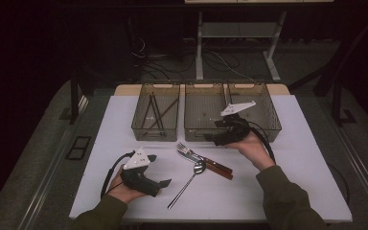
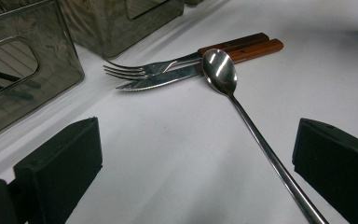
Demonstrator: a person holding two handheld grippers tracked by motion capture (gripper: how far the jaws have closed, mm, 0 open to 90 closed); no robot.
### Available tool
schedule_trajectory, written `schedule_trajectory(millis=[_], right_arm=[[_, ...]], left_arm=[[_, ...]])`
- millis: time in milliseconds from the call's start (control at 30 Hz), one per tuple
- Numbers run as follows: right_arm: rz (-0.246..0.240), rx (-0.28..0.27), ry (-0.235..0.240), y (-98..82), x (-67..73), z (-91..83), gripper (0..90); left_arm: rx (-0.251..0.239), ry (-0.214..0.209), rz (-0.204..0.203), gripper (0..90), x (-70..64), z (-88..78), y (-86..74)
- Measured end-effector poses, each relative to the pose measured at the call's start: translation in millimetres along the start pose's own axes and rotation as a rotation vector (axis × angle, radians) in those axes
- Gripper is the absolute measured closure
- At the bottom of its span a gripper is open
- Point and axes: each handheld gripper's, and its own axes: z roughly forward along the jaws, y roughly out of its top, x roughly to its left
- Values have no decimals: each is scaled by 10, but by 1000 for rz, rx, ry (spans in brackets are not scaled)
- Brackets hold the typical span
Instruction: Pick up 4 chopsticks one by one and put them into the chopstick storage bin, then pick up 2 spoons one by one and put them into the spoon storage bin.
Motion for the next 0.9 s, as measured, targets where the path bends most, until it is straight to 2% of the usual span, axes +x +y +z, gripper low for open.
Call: schedule_trajectory(millis=[267, 633, 700, 900], right_arm=[[20, -7, -23, -326, -18, -205, 211], [32, -10, -59, -660, -5, -408, 198], [48, -14, -59, -713, -6, -448, 197], [48, -12, -101, -901, 8, -547, 194]], left_arm=[[5, 2, 1, 9, -1, 0, -2], [7, 7, 1, 9, -6, -1, -2], [7, 7, 2, 9, -7, -3, -3], [9, 10, 3, 9, -14, -4, -1]])
